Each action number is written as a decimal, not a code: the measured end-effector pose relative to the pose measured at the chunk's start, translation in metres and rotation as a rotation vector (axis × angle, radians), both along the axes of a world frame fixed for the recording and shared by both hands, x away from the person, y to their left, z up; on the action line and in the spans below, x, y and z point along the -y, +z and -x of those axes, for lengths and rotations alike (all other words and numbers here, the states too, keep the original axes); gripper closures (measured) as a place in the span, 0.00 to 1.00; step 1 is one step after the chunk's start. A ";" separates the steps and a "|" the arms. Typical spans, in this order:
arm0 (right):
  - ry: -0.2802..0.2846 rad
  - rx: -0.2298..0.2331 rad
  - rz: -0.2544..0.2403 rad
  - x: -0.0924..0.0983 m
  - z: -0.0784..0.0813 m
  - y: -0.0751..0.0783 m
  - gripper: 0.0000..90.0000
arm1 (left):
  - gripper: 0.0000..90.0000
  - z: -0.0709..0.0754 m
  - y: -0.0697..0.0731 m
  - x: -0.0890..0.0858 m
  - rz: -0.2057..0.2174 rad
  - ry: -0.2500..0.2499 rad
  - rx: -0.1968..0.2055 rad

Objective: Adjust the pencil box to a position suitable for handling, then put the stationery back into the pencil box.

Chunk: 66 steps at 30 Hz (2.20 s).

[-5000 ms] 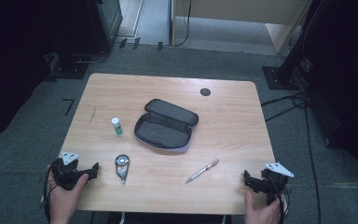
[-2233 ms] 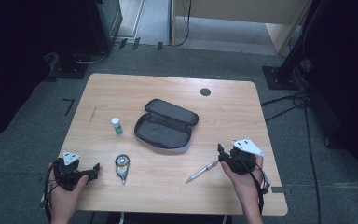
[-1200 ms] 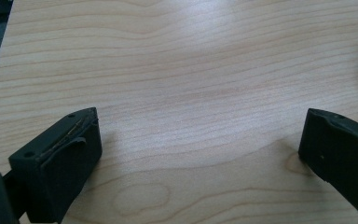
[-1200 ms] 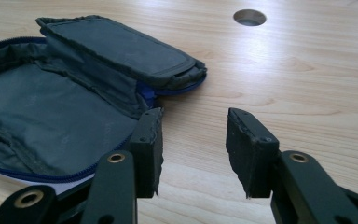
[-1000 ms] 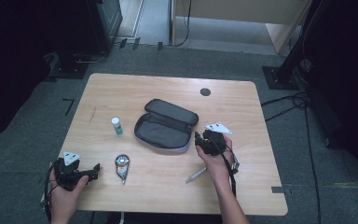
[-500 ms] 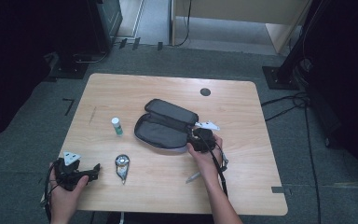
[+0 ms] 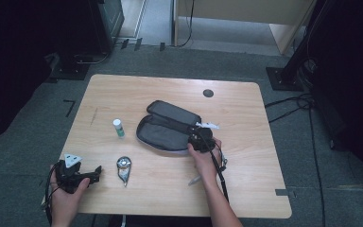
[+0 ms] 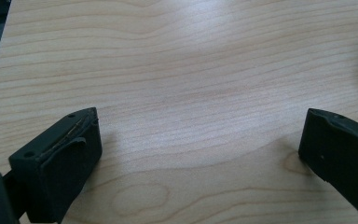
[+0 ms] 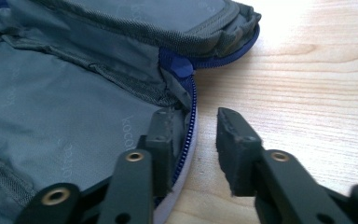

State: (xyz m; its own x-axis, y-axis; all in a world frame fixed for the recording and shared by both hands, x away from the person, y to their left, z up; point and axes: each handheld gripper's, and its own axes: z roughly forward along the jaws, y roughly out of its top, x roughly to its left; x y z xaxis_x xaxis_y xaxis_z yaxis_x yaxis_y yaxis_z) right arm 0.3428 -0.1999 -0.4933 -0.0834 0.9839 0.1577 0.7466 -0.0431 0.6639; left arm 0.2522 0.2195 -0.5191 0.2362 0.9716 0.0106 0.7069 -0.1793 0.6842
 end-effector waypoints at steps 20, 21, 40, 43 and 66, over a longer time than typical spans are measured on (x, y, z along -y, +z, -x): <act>0.080 0.030 0.030 0.015 0.005 -0.003 0.98 | 0.00 0.000 0.000 0.000 0.000 0.000 0.000; 0.081 0.032 0.030 0.017 0.007 -0.003 0.98 | 0.00 0.000 0.000 0.000 0.000 0.000 0.000; 0.102 0.125 -0.029 0.053 0.049 0.017 0.61 | 0.00 0.001 0.000 0.000 0.001 -0.002 -0.001; 0.077 0.138 -0.029 0.062 0.063 0.023 0.55 | 0.00 0.001 0.000 0.000 0.001 -0.002 -0.001; -0.126 0.005 0.020 0.049 0.124 -0.022 0.04 | 0.00 0.001 0.000 0.000 0.001 -0.003 -0.002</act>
State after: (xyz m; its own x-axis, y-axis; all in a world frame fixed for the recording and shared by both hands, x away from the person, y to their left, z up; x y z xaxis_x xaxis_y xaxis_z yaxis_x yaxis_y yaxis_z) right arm 0.2188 -0.2491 -0.5154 0.0400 0.9896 0.1382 0.7330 -0.1231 0.6690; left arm 0.2515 0.2190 -0.5190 0.2387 0.9711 0.0097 0.7076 -0.1807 0.6831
